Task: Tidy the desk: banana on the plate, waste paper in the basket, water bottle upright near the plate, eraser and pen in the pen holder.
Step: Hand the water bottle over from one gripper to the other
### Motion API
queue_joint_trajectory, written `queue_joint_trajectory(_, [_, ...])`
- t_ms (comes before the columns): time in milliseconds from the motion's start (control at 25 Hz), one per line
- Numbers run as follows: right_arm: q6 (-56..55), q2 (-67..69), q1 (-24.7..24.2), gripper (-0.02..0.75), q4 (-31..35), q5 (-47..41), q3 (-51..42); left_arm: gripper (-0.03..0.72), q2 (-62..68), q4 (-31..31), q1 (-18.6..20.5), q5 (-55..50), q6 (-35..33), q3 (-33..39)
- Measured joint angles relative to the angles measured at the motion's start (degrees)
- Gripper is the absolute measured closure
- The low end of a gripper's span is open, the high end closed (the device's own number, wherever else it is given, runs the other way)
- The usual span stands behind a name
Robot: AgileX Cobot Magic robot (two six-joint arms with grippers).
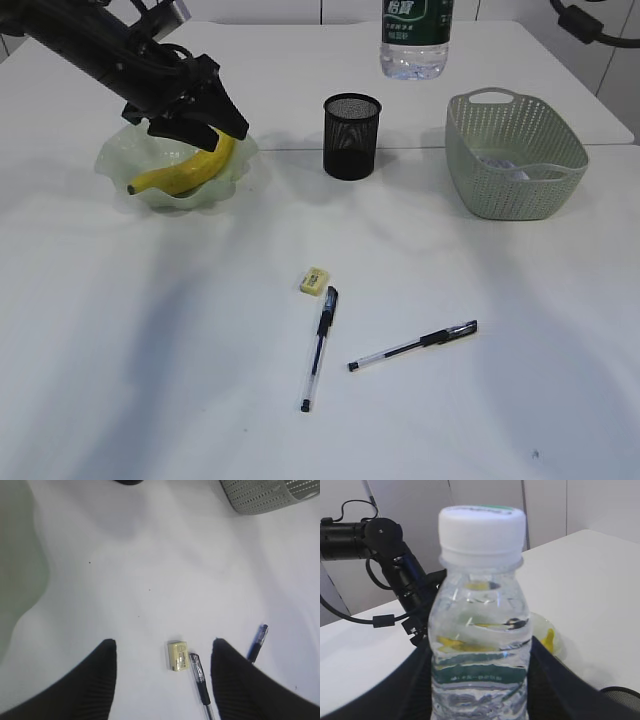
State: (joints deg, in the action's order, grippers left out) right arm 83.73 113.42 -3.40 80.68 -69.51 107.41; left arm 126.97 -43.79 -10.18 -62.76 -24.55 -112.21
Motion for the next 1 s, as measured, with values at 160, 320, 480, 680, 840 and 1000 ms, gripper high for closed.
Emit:
queue_joint_trajectory(160, [1.1, 0.0, 1.9, 0.378, 0.0, 0.0, 0.0, 0.268, 0.0, 0.0, 0.0, 0.3, -0.4, 0.0])
queue_joint_trajectory(320, [1.6, 0.0, 3.2, 0.378, 0.1, 0.0, 0.0, 0.268, 0.0, -0.1, 0.0, 0.3, -0.7, 0.0])
queue_joint_trajectory(480, [2.4, 0.0, 4.6, 0.378, 1.3, 0.0, 0.0, 0.269, 0.0, -0.1, 0.0, 0.3, -1.0, 0.0])
queue_joint_trajectory(680, [3.1, 0.0, 6.0, 0.378, 2.2, 0.1, 0.0, 0.272, 0.0, -0.1, 0.0, 0.7, -1.3, 0.0])
queue_joint_trajectory(840, [3.3, 0.0, 6.1, 0.379, 2.4, 0.1, 0.0, 0.301, 0.0, -0.1, 0.0, 1.8, -1.3, 0.0])
queue_joint_trajectory(1000, [3.3, 0.0, 6.2, 0.379, 2.7, 0.1, 0.0, 0.327, 0.0, -0.1, 0.0, 1.9, -1.6, 0.0])
